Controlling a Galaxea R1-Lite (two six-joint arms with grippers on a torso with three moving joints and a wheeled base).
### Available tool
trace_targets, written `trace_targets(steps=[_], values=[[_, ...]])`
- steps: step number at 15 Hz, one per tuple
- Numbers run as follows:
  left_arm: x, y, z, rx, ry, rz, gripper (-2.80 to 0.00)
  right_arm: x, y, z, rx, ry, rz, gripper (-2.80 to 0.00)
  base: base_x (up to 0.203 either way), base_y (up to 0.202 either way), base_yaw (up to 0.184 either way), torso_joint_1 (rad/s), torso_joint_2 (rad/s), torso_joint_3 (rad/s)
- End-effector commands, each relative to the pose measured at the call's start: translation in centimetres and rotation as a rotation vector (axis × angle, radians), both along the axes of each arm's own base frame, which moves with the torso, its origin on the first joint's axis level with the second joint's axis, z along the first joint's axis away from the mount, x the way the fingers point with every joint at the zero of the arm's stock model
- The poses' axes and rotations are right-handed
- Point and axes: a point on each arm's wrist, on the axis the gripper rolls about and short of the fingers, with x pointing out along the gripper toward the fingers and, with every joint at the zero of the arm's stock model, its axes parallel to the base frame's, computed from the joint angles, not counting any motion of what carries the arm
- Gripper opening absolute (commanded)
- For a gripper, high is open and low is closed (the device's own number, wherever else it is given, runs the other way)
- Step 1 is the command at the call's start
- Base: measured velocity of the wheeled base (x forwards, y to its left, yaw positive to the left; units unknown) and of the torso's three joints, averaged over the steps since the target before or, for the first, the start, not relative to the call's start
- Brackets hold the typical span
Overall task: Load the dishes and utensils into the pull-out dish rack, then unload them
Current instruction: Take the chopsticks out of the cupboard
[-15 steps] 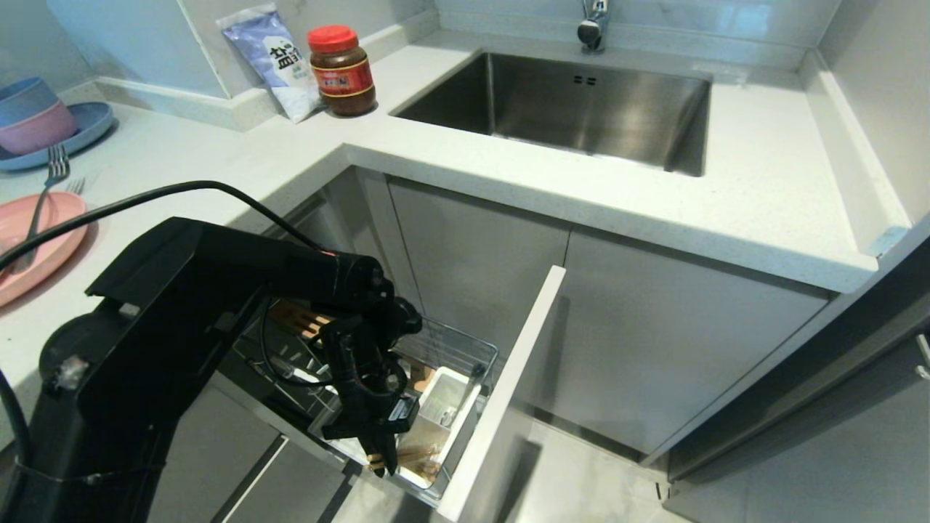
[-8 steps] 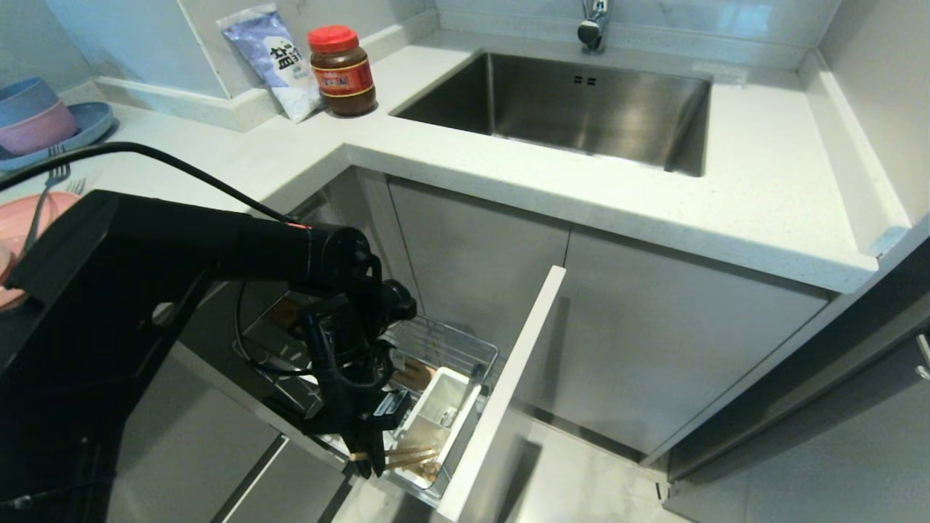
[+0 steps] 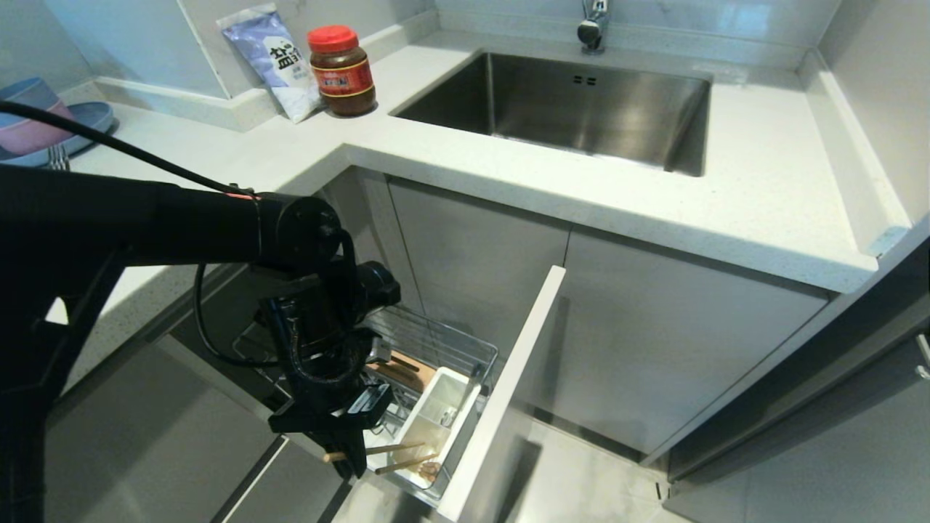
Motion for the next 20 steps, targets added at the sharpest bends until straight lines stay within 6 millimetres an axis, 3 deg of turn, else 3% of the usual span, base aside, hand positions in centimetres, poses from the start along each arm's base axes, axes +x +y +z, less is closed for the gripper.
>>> trace_targets(steps=[1, 7, 12, 16, 20], values=[[-1.4, 0.7, 2.0, -0.017, -0.025, -0.02, -2.8, 0.0, 0.0, 0.0, 0.0, -0.002, -0.001, -2.8, 0.0, 0.0, 0.0, 0.0, 0.0, 0.0], [-4.4, 1.9, 4.9, -0.046, -0.065, -0.074, -2.8, 0.0, 0.0, 0.0, 0.0, -0.002, -0.001, -2.8, 0.0, 0.0, 0.0, 0.0, 0.0, 0.0], [-8.2, 3.0, 8.0, -0.083, -0.155, -0.12, -2.8, 0.0, 0.0, 0.0, 0.0, -0.002, -0.001, -2.8, 0.0, 0.0, 0.0, 0.0, 0.0, 0.0], [-12.5, 4.3, 10.6, -0.115, -0.283, -0.173, -2.8, 0.0, 0.0, 0.0, 0.0, -0.001, -0.001, -2.8, 0.0, 0.0, 0.0, 0.0, 0.0, 0.0], [-18.0, 7.4, 14.0, -0.181, -0.502, -0.199, -2.8, 0.0, 0.0, 0.0, 0.0, -0.002, -0.001, -2.8, 0.0, 0.0, 0.0, 0.0, 0.0, 0.0]])
